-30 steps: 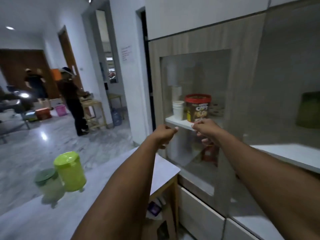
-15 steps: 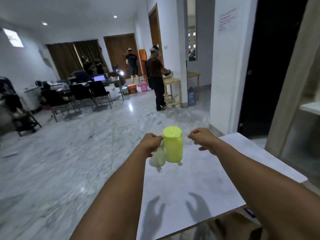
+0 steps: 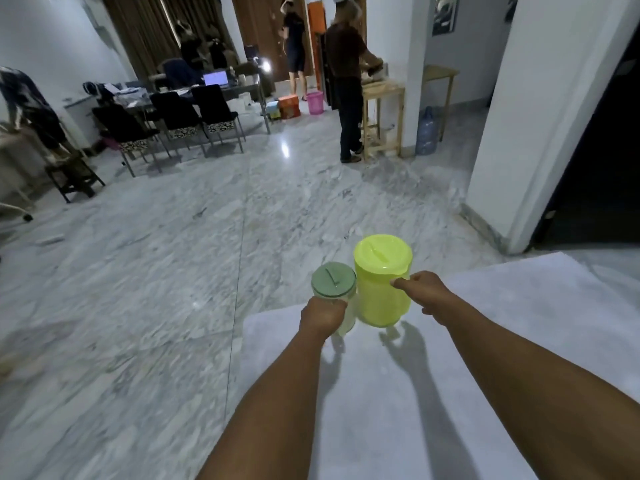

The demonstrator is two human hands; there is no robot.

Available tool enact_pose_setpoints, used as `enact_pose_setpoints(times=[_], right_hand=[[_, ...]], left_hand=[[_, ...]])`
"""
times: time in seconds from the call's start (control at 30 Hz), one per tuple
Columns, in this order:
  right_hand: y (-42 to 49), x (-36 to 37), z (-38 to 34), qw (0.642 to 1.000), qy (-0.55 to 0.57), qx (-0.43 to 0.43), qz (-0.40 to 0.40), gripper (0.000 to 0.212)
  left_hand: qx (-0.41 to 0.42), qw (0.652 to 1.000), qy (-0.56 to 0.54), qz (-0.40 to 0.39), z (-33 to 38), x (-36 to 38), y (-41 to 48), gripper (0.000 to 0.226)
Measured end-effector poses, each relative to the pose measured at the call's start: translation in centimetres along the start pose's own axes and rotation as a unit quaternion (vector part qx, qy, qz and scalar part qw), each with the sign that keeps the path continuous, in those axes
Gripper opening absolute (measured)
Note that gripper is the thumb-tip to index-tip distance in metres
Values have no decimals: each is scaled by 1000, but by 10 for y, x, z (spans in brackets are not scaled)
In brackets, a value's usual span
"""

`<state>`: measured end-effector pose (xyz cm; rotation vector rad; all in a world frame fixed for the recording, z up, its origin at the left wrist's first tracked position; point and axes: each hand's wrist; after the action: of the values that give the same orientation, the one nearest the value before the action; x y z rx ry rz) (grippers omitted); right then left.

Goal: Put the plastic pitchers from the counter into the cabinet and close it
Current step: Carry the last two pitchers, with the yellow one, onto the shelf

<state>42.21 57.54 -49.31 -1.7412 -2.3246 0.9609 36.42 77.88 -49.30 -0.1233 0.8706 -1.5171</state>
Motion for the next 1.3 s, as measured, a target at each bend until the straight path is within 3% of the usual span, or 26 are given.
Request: enact_pose_setpoints(times=[0.1,0.3,0.43,0.57,0.93,1.13,1.3], right_hand=[[36,-9,2,998,33,26,-42,64],[56,-12,0,993,59,-3,-98,32],[45,-12,-9,995,74,-23,-64,29],[7,-27,-28,990,122,-66,-16,27],[-228,-67,-39,959,177,-189,114,30],[-380,-96,-9,937,190,-212,203,30],[-512,-137,43,898,211,-222,316,28]], left_hand=[[-32,999,13,-3,-1,13,30,58],[-34,999,-13,9,-5,29,55,48],[-18,995,-101,9,11,20,51,45],[41,981,-185,-40,46,-4,16,40],[253,944,-163,-134,98,1,-161,44],[322,910,-143,-221,120,59,-270,52],[378,871,-96,-298,153,140,-370,50]])
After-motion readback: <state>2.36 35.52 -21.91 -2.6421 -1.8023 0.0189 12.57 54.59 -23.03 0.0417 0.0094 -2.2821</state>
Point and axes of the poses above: each hand's wrist, its own y-axis towards the middle knuckle, its own x-axis out of the palm, z = x × y, and after that the axes turned 15 degrees about -z, right-handed
